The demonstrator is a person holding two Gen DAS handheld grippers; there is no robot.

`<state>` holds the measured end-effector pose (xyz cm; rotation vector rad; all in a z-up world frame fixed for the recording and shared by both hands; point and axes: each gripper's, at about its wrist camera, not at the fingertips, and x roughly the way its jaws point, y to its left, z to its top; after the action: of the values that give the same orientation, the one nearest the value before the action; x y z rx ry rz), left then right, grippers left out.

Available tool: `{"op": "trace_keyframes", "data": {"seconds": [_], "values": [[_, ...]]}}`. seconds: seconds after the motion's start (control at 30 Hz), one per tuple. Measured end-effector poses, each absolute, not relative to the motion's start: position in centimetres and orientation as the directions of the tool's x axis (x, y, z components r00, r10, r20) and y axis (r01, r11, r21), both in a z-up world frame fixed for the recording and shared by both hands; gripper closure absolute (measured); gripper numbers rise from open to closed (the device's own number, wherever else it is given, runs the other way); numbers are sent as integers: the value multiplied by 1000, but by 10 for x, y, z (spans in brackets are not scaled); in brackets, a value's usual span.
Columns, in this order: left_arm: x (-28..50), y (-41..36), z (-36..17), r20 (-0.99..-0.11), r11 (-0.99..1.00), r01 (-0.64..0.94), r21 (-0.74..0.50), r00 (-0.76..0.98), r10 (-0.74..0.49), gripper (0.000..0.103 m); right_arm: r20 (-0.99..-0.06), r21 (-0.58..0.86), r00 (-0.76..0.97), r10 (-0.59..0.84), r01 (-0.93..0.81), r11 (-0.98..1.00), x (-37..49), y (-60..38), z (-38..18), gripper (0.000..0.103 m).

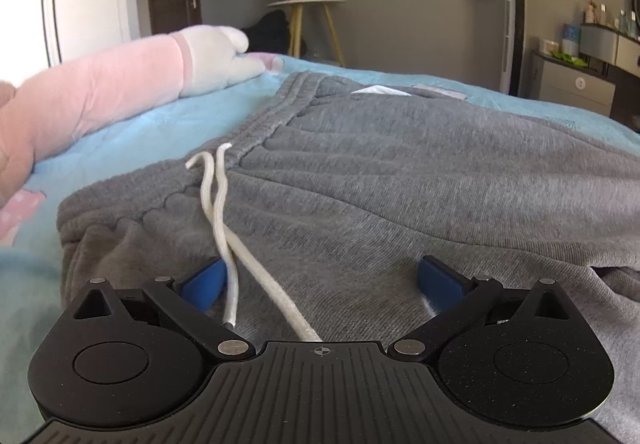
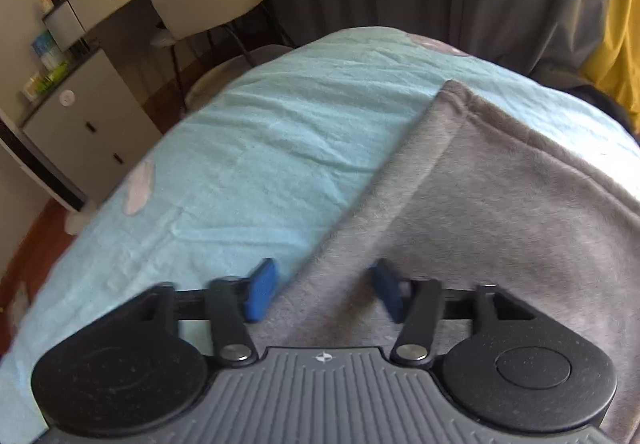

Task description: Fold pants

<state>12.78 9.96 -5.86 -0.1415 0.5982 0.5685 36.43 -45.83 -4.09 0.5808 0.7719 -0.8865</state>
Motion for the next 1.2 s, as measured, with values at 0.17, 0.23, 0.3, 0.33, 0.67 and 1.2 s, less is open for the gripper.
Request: {"op": "trace_keyframes", "data": {"seconds": [0.17,0.23,0.3,0.33,0.67,1.2], "values": [[126,108,-58,-596,837,-546,-33,684,422,0,-712,322,576,-402,776,542,304,-453,-14,99],[126,109,-57,-602,839,-544,-37,682,416,0,-643,389,661,-387,717,579,255,-439,4,99],[126,110,-57,-603,837,-546,-48,683,412,0,-573,434,722,-389,669,603,192,-418,15,99],[125,111,-56,-603,836,-545,-53,685,409,0,-540,451,745,-392,649,612,156,-402,17,99],[111,107,-23,-588,884,-426,-191,771,244,0,-634,547,683,-362,727,415,30,-383,-47,76],[316,101,-16,-660,783,-294,-549,727,-190,37,-490,752,826,-278,562,344,24,-427,-85,89]]}}
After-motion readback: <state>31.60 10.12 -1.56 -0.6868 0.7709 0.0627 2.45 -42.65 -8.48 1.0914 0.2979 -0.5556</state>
